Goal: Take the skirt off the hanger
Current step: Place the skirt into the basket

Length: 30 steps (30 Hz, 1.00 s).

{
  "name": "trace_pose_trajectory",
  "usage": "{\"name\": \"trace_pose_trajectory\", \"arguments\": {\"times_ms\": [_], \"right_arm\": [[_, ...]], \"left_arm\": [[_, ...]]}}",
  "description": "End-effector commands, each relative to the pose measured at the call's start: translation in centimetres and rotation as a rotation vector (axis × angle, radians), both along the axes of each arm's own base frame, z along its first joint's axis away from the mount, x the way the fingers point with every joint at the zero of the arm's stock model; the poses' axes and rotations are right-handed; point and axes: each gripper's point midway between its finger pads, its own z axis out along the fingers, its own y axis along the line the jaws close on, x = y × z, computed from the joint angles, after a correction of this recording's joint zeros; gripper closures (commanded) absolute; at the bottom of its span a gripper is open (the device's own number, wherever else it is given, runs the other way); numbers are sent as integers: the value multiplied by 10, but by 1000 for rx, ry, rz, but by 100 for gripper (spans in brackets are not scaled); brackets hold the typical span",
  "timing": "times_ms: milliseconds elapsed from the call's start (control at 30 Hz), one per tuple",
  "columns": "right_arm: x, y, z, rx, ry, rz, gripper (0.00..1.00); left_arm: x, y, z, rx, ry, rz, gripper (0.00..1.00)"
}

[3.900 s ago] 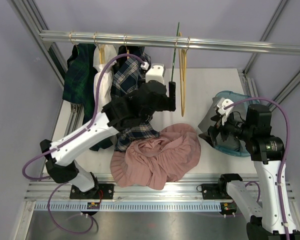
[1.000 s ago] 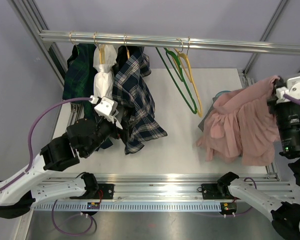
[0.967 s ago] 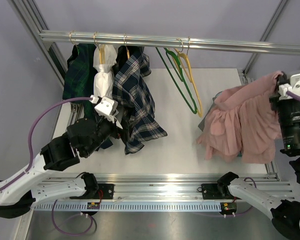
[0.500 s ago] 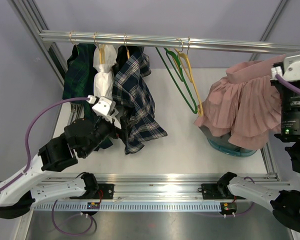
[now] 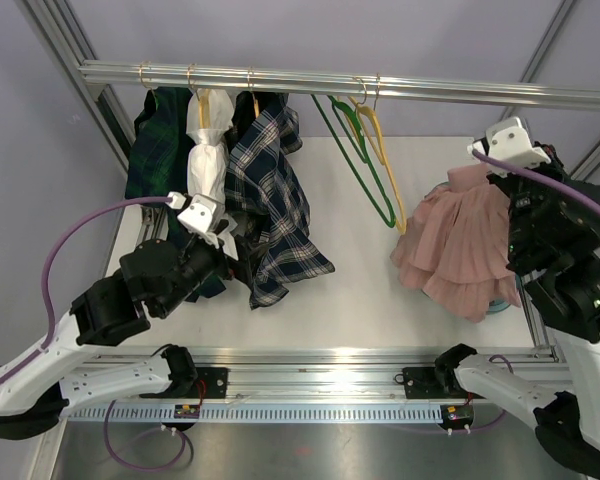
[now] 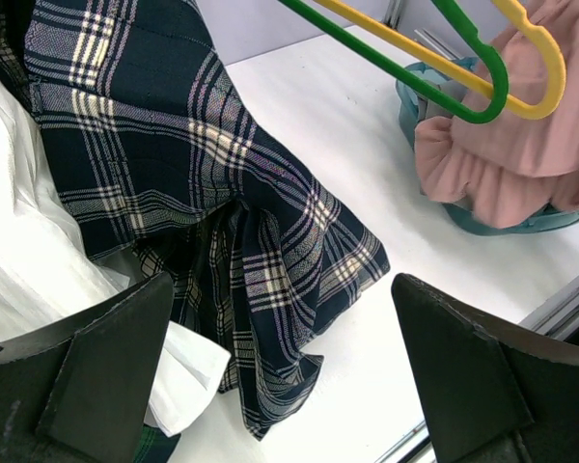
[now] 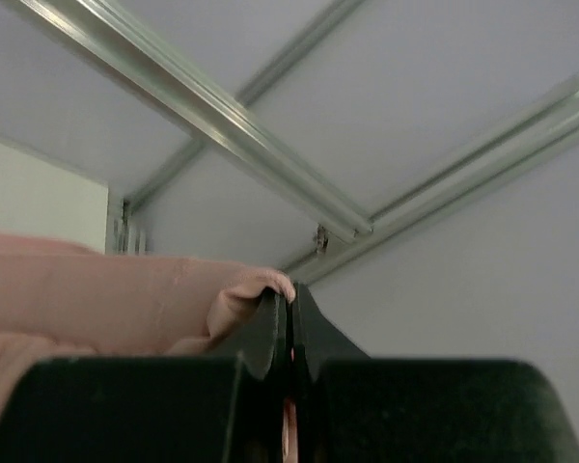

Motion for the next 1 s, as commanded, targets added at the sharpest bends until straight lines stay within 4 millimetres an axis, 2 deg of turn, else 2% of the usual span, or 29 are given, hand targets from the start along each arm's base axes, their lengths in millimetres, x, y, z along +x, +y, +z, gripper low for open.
{"name": "trace_pose_trajectory", "arguments": {"times_ms": [0,33,100,133,167,233,333,400,433,467,500,533,600,700,800,833,967], "right_arm": [[28,2,-43,77,175,-28,100],[32,-17,-52,170,188,-90,100],[50,-16,-62,217,237,-45,100],[52,-25,-63,228,239,-66,100],[56,-21,-63,231,242,-32,100],[62,-20,-56,220,204,-21,100],[73,-35,-44,227,160,-56,100],[79,-64,-31,248,119,-118,100],[76,-72,-14,254,74,-125,100],[78,-79,-7,257,62,-114,100],[80,-100,-10,271,68,-167,100],[77,-104,4,269,37,-149,100],[74,-121,10,270,20,-177,100],[70,-121,18,257,4,-154,100],[71,-119,4,273,44,-142,100],[77,-115,-7,285,75,-114,100],[83,-102,-25,353,116,-44,100]], "left_arm": [[-6,0,20,-70,-21,-29,1],[-7,0,20,-70,-20,-32,1],[-8,1,21,-78,-19,-34,1],[-8,1,20,-75,-16,-34,1],[-9,1,20,-83,-14,-36,1],[-10,2,19,-88,-10,-34,1],[-10,3,17,-99,-6,-28,1],[-9,3,16,-100,-4,-25,1],[-9,4,15,-98,-4,-22,1],[-9,4,14,-97,-3,-18,1],[-9,3,14,-95,-4,-20,1],[-8,3,14,-88,-9,-21,1],[-8,2,14,-78,-13,-25,1],[-5,1,14,-59,-22,-23,1],[-4,-1,14,-45,-27,-25,1],[-4,-1,14,-44,-29,-25,1],[-3,-3,13,-41,-26,-30,1]]}}
